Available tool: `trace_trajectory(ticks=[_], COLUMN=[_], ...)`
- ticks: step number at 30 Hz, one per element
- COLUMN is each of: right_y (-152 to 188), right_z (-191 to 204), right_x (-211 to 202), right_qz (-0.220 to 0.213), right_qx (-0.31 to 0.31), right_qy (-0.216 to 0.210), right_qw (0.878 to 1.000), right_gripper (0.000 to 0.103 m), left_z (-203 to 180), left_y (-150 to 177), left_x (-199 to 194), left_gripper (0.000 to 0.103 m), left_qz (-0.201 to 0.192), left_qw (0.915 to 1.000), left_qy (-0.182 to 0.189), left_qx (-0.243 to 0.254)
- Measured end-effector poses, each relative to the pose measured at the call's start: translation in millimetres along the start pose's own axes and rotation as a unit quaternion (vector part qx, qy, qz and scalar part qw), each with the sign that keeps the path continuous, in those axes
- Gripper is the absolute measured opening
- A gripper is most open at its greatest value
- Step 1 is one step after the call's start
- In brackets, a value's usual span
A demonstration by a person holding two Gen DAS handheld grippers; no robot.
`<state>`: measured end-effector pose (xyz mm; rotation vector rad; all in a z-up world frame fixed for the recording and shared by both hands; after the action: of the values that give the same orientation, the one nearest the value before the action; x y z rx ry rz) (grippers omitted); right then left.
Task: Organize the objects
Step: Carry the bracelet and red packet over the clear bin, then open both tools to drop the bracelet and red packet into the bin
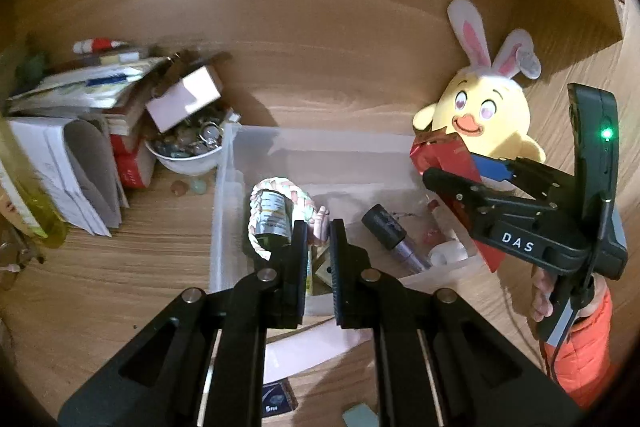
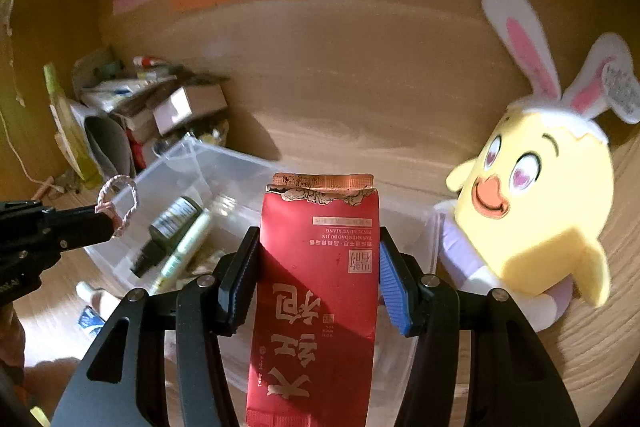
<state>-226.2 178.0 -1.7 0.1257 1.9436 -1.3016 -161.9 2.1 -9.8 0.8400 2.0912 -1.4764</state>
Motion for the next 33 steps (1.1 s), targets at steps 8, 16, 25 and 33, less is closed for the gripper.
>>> trace_trajectory(ticks=[8, 16, 25, 33], right_y=[9, 12, 7, -2], right_z=[-1, 4, 11, 16], right_x=[22, 29, 15, -15], right_qz=[0.034, 0.049, 0.036, 0.004], right_qx=[0.000, -0.006, -0.017, -0.024], right_qy=[-0.011, -0.019, -0.010, 0.005], right_qw=[0.999, 0.999, 0.999, 1.000], right_gripper=[0.050, 0.051, 0.061, 0.082], left_z=[-6, -12, -13, -18], left_y=[6, 12, 8, 8], left_x=[26, 33, 14, -14], left_gripper=[0.010, 0.011, 0.044, 0.065], left_qz=[0.034, 0.040, 0.007, -0.027], left_qw=[0.9994, 0.9991, 0.9997, 0.9989], left_qy=[0.007, -0.001, -0.010, -0.014], left_qx=[0.003, 0.016, 0.020, 0.036])
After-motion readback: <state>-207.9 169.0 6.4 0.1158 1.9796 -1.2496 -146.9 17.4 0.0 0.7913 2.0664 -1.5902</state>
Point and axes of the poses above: each gripper's, at about its wrist camera, not at the fingertips, and x roughly the way its jaws point, z to its left, y to its underside, the point moved 2 cm from there along x, roughly the way its jaws point, and after that the axes turned 11 degrees about -x, right-handed, at the moved point
